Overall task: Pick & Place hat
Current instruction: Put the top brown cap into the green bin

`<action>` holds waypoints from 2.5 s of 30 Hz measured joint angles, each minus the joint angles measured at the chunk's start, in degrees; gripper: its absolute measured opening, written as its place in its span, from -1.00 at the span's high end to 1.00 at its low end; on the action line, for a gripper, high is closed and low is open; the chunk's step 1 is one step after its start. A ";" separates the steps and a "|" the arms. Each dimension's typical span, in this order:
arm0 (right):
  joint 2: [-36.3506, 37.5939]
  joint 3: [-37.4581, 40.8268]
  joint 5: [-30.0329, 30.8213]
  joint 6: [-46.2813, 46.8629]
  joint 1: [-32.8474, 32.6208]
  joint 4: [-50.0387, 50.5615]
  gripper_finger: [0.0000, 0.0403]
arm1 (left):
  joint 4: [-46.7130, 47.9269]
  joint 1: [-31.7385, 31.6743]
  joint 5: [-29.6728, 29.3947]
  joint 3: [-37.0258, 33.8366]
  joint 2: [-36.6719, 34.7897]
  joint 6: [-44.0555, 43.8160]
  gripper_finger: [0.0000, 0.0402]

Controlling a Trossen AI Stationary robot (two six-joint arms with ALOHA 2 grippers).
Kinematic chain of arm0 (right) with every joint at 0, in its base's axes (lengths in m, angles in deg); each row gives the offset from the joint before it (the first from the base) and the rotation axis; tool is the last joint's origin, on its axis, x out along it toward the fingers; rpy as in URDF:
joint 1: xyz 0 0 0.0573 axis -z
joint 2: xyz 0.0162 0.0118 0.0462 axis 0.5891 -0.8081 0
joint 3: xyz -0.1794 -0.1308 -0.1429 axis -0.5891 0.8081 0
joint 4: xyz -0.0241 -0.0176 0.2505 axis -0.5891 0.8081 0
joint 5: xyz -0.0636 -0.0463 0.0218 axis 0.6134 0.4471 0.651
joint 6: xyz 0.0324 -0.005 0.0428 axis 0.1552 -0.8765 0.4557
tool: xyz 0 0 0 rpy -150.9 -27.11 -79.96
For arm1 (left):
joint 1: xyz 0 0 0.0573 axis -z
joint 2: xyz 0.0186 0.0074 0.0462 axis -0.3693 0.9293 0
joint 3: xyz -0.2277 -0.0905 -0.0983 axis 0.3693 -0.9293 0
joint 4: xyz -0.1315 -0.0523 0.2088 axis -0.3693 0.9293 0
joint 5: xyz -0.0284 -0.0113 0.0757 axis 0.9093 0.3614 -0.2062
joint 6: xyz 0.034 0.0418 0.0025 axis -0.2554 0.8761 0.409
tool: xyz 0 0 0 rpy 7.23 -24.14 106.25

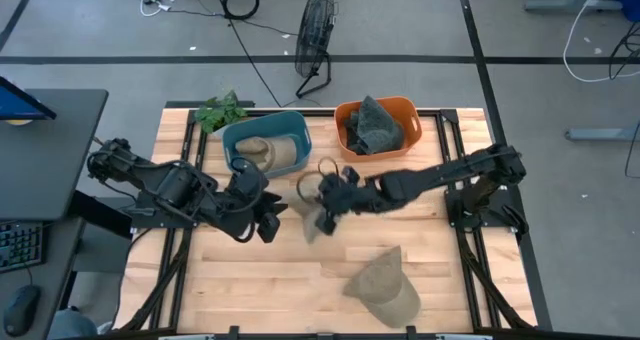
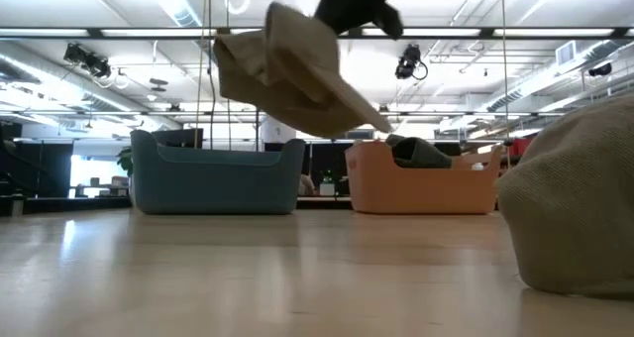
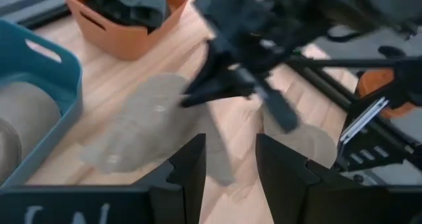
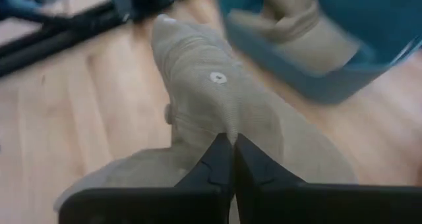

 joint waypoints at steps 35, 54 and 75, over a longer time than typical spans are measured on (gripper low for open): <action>0.00 -5.32 -10.77 -13.32 2.31 -3.88 1.00 | 3.50 -12.81 12.24 2.07 9.80 36.52 -0.07; -0.09 -5.32 -6.48 -13.68 0.10 -2.22 0.88 | 8.13 -11.54 12.58 2.15 13.22 35.95 0.91; 6.08 -5.34 -1.54 -0.10 -3.16 24.24 0.16 | 29.27 -20.02 1.67 2.07 10.39 47.68 0.96</action>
